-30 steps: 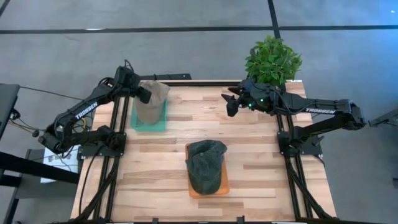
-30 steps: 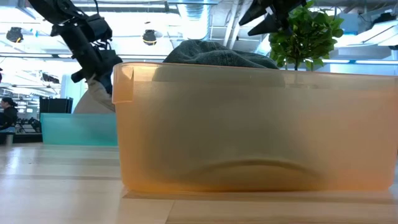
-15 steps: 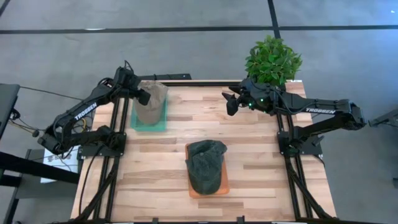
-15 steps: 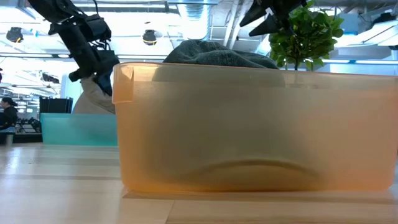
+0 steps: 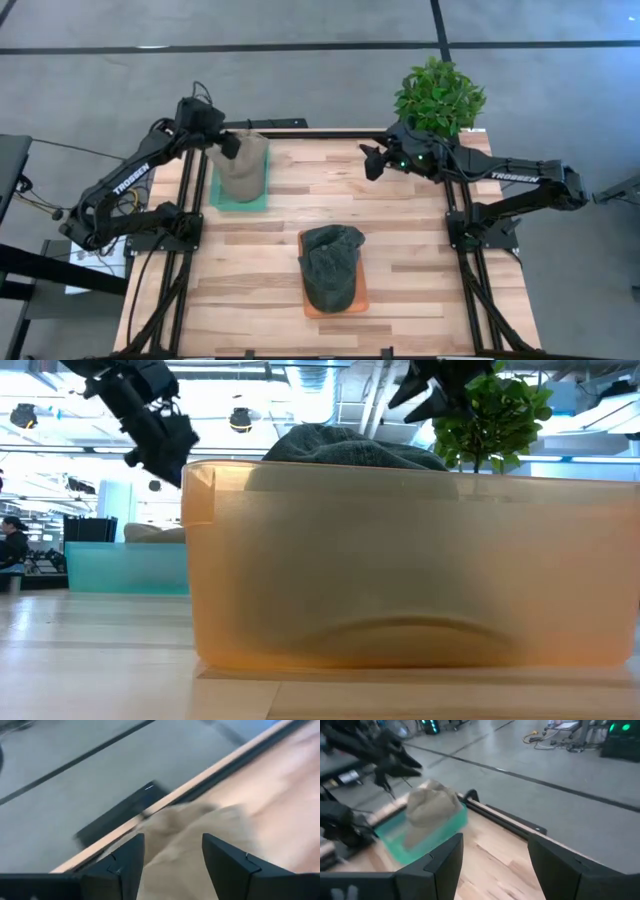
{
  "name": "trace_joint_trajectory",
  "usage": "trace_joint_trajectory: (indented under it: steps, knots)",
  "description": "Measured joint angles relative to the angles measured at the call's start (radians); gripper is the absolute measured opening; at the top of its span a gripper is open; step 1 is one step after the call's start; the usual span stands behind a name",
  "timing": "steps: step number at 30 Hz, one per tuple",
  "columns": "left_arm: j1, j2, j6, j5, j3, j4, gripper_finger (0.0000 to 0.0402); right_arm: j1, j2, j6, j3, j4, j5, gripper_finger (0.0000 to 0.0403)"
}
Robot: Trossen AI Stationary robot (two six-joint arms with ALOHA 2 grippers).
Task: Pick & Place hat
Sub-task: Return to Home Position
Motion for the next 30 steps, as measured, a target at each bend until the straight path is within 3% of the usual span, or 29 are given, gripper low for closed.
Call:
trace_joint_trajectory:
  steps: [4,8,13,20,26,30]
  knots:
    - [-0.035,-0.013,-0.018,0.195,0.021,0.035,0.0189,-0.022,0.0,-0.067,0.0,-0.058,0.0,0.0211]
    - [-0.129,-0.013,-0.044,0.318,0.023,0.069,0.0135,-0.031,0.0,-0.09,0.0,-0.145,-0.001,0.0196]
    - [-0.311,-0.013,-0.056,0.32,0.023,0.129,0.0015,-0.035,0.0,-0.085,0.0,-0.239,-0.003,0.0163]
    - [-0.52,0.009,0.059,0.276,0.023,0.206,0.0002,-0.026,0.0,-0.131,0.0,-0.248,-0.005,0.0091]
    - [-0.558,0.033,0.044,0.251,0.023,0.244,0.0,0.008,0.0,-0.229,-0.004,-0.244,-0.008,0.001]
    - [-0.593,0.033,0.043,0.226,0.022,0.243,0.0,0.04,0.0,-0.25,-0.046,-0.224,-0.015,0.0011]
